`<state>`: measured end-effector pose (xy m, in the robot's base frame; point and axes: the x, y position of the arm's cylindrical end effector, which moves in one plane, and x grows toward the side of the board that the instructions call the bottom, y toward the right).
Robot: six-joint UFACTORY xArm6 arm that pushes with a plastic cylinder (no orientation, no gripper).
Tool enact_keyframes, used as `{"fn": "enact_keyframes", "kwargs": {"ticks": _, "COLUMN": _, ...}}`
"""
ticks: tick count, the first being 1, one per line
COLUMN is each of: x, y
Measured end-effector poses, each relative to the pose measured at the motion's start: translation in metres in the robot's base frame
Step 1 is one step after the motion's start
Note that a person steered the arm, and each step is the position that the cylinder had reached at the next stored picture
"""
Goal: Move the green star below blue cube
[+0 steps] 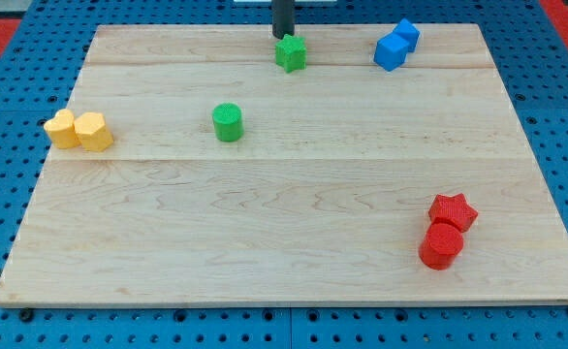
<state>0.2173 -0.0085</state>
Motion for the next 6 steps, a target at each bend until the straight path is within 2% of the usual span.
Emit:
{"fn": "enact_keyframes", "kwargs": {"ticks": 1, "x": 0.043, "y": 0.010}}
{"fn": "enact_keyframes", "kwargs": {"ticks": 2, "x": 0.054, "y": 0.026}}
{"fn": "enact_keyframes", "kwargs": {"ticks": 3, "x": 0.034, "y": -0.041}}
{"fn": "enact_keyframes", "kwargs": {"ticks": 4, "x": 0.083, "y": -0.028}}
{"fn": "enact_keyframes", "kwargs": {"ticks": 6, "x": 0.091, "y": 0.010}}
